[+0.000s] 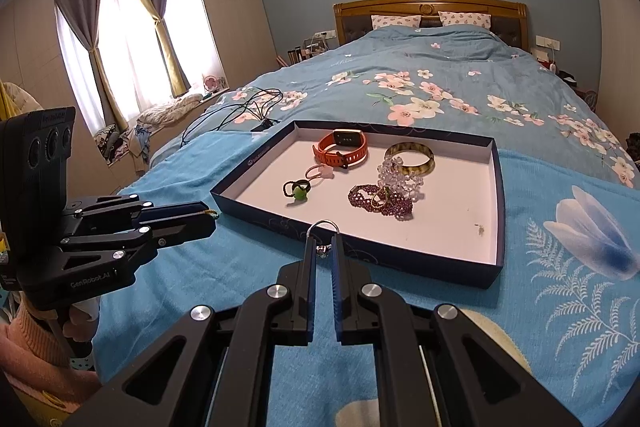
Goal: Organize jewelry
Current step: 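Carry the yellow ring and silver ring over the tray box with both grippers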
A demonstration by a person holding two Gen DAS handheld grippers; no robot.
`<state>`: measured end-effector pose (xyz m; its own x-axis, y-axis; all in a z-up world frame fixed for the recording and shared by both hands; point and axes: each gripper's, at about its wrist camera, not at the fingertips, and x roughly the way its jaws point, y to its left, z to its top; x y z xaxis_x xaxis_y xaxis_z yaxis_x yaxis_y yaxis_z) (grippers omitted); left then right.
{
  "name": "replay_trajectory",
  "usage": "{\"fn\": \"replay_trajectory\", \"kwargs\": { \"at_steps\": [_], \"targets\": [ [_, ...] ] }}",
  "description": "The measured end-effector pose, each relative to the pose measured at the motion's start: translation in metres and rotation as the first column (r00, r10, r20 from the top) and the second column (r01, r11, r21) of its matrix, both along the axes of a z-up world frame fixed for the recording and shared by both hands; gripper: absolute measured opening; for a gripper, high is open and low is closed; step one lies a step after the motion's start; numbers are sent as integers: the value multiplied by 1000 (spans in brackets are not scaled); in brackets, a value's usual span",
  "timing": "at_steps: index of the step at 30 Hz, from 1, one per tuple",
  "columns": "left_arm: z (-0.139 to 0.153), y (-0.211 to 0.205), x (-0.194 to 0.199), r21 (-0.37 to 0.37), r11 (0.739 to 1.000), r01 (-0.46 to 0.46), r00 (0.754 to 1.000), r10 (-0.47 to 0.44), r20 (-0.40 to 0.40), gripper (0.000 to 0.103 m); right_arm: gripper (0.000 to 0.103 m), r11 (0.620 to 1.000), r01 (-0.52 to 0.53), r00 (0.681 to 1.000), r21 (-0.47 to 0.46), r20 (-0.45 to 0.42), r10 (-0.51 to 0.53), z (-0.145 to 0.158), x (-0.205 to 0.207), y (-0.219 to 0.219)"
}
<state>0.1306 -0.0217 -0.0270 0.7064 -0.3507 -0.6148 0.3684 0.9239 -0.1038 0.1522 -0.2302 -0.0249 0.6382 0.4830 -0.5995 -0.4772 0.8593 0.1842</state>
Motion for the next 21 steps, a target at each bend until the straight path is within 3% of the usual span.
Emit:
{"fn": "replay_trajectory", "kwargs": {
  "at_steps": [21],
  "targets": [
    [8, 7, 14, -3, 1000, -24, 1000, 24, 12, 16, 6, 1000, 2, 1000, 0, 7, -2, 4, 11, -1]
  ]
}}
